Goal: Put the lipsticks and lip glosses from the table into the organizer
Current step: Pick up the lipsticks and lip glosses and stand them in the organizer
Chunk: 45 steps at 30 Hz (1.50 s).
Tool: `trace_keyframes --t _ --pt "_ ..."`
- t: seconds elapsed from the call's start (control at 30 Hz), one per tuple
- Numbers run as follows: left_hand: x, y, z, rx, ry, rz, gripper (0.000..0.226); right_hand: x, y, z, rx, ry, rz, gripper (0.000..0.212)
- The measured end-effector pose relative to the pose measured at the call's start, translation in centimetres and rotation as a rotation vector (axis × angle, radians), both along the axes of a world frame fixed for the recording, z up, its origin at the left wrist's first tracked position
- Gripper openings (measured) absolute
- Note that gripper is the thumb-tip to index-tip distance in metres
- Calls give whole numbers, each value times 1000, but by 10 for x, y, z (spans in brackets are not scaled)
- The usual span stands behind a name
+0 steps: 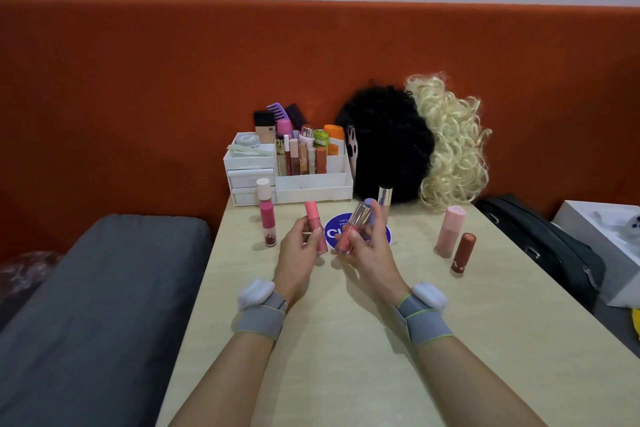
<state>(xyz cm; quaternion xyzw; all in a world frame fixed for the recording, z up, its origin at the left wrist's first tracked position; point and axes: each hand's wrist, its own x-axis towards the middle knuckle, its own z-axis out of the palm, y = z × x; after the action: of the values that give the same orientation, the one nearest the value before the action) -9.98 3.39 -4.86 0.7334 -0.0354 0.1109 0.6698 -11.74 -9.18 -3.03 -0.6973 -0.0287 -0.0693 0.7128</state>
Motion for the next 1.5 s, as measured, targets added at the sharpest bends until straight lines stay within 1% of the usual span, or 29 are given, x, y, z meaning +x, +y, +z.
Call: trace_keyframes --t 0.17,0.33,0.43,0.5,0.57,0.63,0.7,0.77,0.87,0.97,1.03,1.1,1.17,1.37,1.5 --pt "-2 -2 3 -13 13 -3 13 0 -2 -2 -53 -18 9 64" --pt "-5 -2 4 -38 1 -12 13 -4 -9 -2 -108 -50 -31 58" --pt "-7 -4 4 -59 -1 -13 14 -7 -14 -3 -233 -99 -86 59" --pt "-8 -5 5 -63 -7 -17 14 -8 -15 -3 -284 -97 -109 61" --pt "-10 -5 6 -70 -21 -24 17 -6 -15 -5 -322 -91 -118 56" --pt "-11 -3 6 -68 -27 -34 22 -5 -13 -6 -368 -89 -121 45" --pt "-11 -4 6 -27 -29 -45 19 -4 -14 -9 -415 -91 -131 36" --pt "-11 -3 5 3 -29 -46 17 -4 -14 -9 -435 -88 -121 33" --pt "-12 -3 5 39 -30 -58 17 -5 -15 -8 -464 -69 -107 37" --pt "-13 -2 5 106 -36 -60 17 -6 -16 -7 -470 -36 -65 47" --pt "-12 -1 5 152 -27 -60 20 -5 -18 -6 -453 0 -48 48" --pt "-12 -1 5 176 -26 -59 23 -5 -19 -4 -449 19 -99 38" --pt "-12 -2 6 190 -27 -61 24 -6 -22 -1 -443 0 -191 30" --pt "-12 -2 6 196 -7 -88 28 -6 -27 1 -444 -85 -373 25" --pt "-14 -2 7 206 1 -102 27 -2 -27 -1 -427 -110 -417 22"
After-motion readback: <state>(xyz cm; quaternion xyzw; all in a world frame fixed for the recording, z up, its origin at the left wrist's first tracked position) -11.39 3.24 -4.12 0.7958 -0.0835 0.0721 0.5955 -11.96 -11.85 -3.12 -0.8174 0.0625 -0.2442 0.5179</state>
